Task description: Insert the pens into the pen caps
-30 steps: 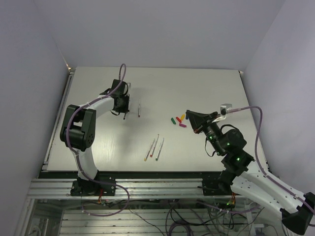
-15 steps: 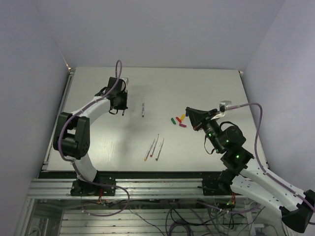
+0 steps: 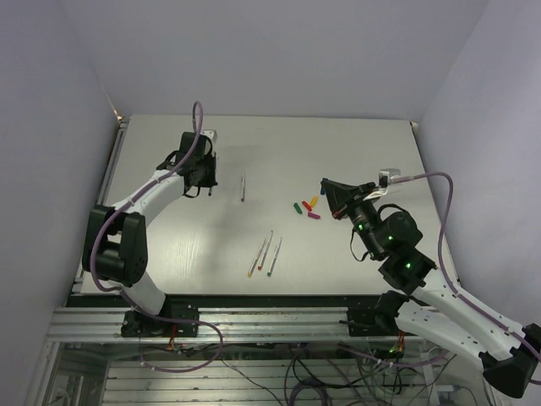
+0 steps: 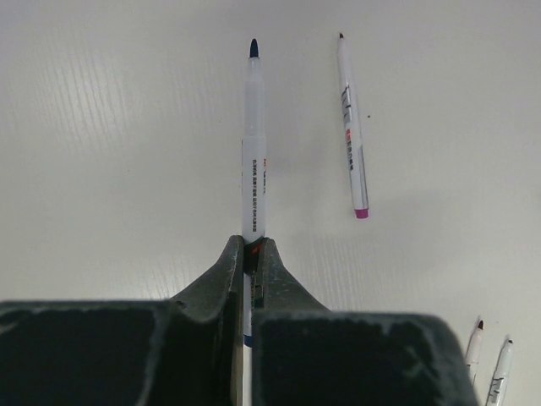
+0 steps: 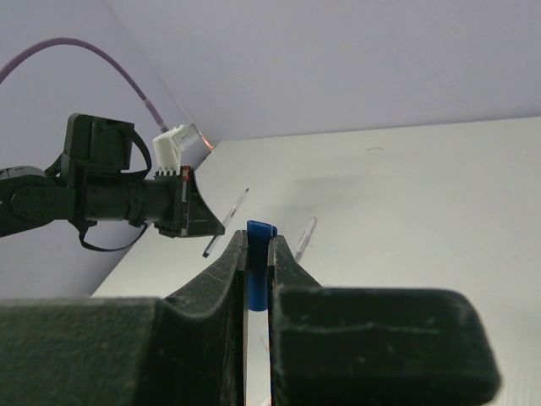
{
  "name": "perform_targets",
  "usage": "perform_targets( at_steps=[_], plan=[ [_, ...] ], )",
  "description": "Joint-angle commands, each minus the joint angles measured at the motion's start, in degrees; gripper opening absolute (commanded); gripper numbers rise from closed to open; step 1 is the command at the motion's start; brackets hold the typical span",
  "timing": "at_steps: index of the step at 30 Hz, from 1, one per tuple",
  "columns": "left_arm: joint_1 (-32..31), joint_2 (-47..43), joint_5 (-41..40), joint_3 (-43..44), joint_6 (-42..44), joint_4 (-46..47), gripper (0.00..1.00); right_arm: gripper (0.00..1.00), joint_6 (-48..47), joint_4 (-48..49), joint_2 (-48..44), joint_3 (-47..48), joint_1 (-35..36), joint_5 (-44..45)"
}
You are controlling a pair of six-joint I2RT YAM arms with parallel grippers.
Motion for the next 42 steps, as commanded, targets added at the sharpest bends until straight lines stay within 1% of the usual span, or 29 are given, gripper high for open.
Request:
perform_targets(
  at_steps=[1,8,25,36,42],
  plan=[
    [-0.3,0.0,-1.1,-1.0,-0.7,1.1,0.07,0.00,0.3,0.7,-0.2,1.2,0.3,0.8],
    [-0.3,2.3,-1.9,-1.3,-1.6,1.6,0.07,0.00,0.5,0.1,-0.9,1.0,0.3,0.6],
    [-0.3,8.0,-1.0,-1.4,-3.4,3.6,0.07,0.00,0.7,-0.3,-1.5,0.5,0.3,0.6],
    [-0.4,7.0,-1.2,-2.1,-3.3,3.7,0.07,0.00,0.7,0.3,-0.8,0.2,0.3,0.6],
    [-2.2,1.8,-3.0,-3.4,-3.7,3.4,0.07,0.00,1.3,0.2,-0.6,0.1,0.3,0.6]
  ],
)
